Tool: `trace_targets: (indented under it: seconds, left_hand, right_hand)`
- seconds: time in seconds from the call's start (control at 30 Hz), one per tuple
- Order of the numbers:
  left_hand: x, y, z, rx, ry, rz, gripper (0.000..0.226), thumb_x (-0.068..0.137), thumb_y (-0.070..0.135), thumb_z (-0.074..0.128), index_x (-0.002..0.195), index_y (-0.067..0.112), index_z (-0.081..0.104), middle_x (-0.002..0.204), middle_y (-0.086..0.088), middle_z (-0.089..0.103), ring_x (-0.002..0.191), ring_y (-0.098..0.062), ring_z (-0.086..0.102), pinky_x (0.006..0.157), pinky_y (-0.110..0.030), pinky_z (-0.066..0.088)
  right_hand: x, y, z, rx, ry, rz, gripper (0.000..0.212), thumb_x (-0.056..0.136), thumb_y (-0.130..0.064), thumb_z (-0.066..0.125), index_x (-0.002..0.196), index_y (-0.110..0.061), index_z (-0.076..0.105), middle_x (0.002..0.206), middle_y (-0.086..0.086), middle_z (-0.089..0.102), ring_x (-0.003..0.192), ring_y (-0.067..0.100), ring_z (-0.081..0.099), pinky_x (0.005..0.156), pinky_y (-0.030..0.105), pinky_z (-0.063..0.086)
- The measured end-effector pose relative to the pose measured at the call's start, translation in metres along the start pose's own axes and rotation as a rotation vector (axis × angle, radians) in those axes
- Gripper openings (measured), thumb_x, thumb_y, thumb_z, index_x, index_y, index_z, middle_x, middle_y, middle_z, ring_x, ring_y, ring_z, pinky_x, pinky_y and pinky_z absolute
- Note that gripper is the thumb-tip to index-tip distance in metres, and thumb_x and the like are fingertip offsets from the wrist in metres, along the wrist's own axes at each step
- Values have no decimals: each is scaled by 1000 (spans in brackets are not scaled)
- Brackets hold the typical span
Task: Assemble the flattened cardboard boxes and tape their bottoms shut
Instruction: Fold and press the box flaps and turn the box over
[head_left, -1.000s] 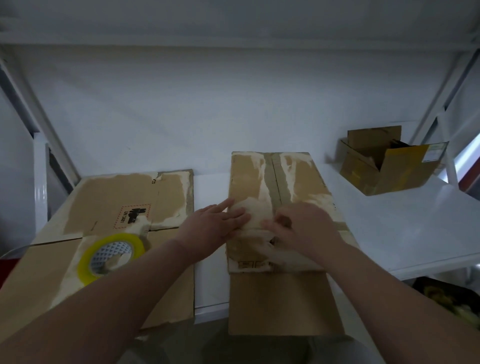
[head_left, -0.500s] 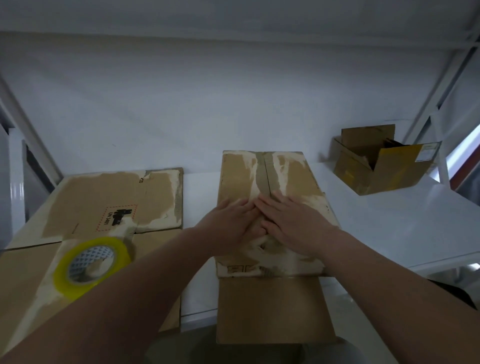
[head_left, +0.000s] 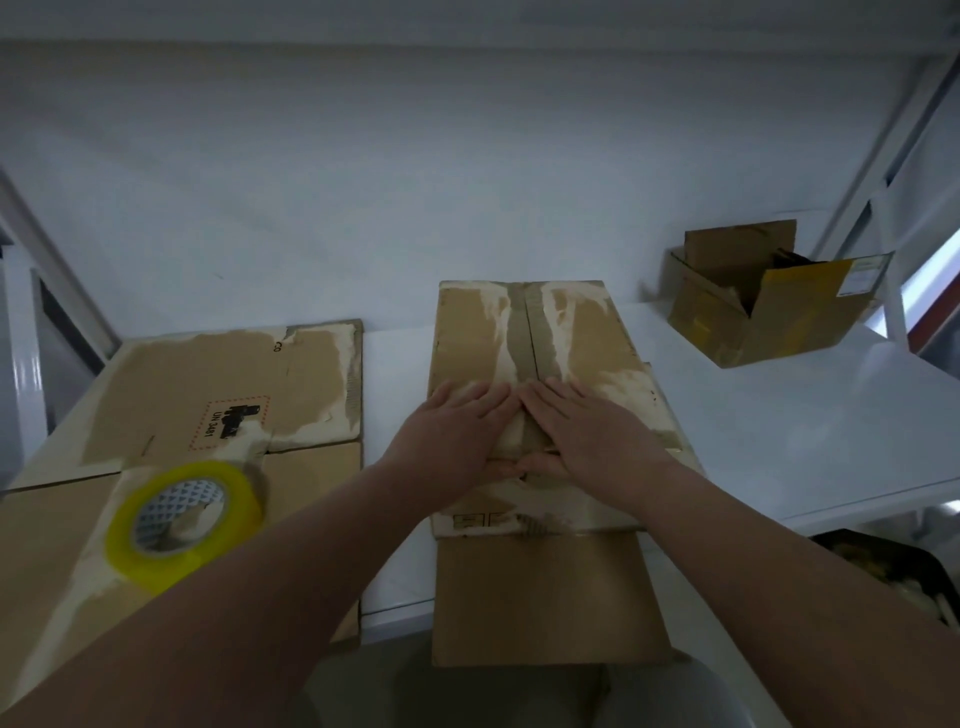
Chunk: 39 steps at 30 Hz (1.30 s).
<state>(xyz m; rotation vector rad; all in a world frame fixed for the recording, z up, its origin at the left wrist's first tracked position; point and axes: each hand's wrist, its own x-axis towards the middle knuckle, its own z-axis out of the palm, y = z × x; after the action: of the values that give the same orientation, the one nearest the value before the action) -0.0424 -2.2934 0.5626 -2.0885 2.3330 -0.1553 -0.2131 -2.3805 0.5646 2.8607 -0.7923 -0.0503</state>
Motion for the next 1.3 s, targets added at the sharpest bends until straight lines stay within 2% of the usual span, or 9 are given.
trace_targets:
  seconds: [0.33, 0.47, 0.6, 0.73, 0.93, 1.0, 1.13, 1.23, 1.3]
  left_hand:
    - [-7, -17, -6, -9, -88, 48, 72, 90, 65, 27, 150, 39, -3, 159, 16, 1, 148, -14, 0, 117, -48, 3]
    - [-10, -29, -10, -5, -171, 46, 80, 73, 75, 9, 147, 49, -5, 160, 13, -4, 148, -17, -5, 116, -53, 9]
    - [-14, -49, -15, 30, -209, 20, 64, 90, 60, 31, 134, 58, -15, 160, 6, -7, 147, -26, 1, 113, -50, 27]
    - [-21, -56, -22, -121, -239, -99, 63, 95, 47, 45, 136, 60, -1, 160, -5, 0, 139, -25, 28, 109, -39, 32]
    - [-20, -45, -25, -306, -210, -132, 62, 96, 36, 51, 147, 48, 16, 137, -1, 54, 114, -17, 54, 97, -26, 39]
    - [-18, -37, -29, -265, -201, -111, 62, 96, 36, 52, 148, 44, 18, 133, -3, 57, 115, -18, 55, 98, -26, 40]
    - [-20, -10, -39, -247, -192, -14, 60, 95, 44, 50, 149, 33, 28, 136, -3, 54, 122, -17, 52, 105, -27, 38]
    - [-18, 9, -48, -636, -225, 90, 43, 94, 28, 57, 136, 18, 53, 116, 4, 62, 100, 0, 59, 91, -9, 41]
    - [-9, 10, -53, -843, -167, 10, 27, 94, 22, 58, 119, 13, 66, 97, 3, 68, 81, -4, 63, 78, -14, 50]
  right_hand:
    - [-32, 33, 5, 28, -29, 142, 125, 50, -82, -36, 153, -20, -1, 161, -3, 0, 147, 15, -3, 118, 35, -3]
    - [-42, 42, -1, 113, -35, 179, 90, 76, -77, -3, 152, -28, -2, 160, -4, -7, 147, 16, -8, 117, 34, -5]
    - [-56, 57, 1, 182, -37, 247, 62, 92, -59, 24, 148, -46, 0, 160, 0, -11, 147, 19, -8, 118, 37, -1]
    - [-64, 67, -7, 314, -79, 286, 51, 97, -51, 33, 143, -55, 12, 160, -6, 0, 147, 19, 12, 116, 37, 17]
    - [-68, 82, -20, 328, -117, 337, 44, 101, -38, 41, 138, -56, 28, 135, 3, 56, 114, 18, 56, 84, 22, 39]
    - [-67, 85, -23, 318, -133, 367, 43, 103, -30, 37, 139, -53, 31, 132, 6, 57, 112, 20, 56, 82, 22, 38]
    - [-63, 83, -25, 216, -113, 499, 61, 98, 0, 31, 143, -40, 37, 141, 7, 49, 121, 24, 52, 98, 29, 40]
    - [-55, 71, -24, 166, 12, 630, 44, 94, -2, 34, 126, -25, 52, 125, 7, 53, 104, 25, 57, 90, 35, 50]
    - [-50, 58, -25, 198, 71, 751, 31, 96, -12, 37, 123, -21, 49, 132, 11, 45, 102, 30, 59, 80, 35, 51]
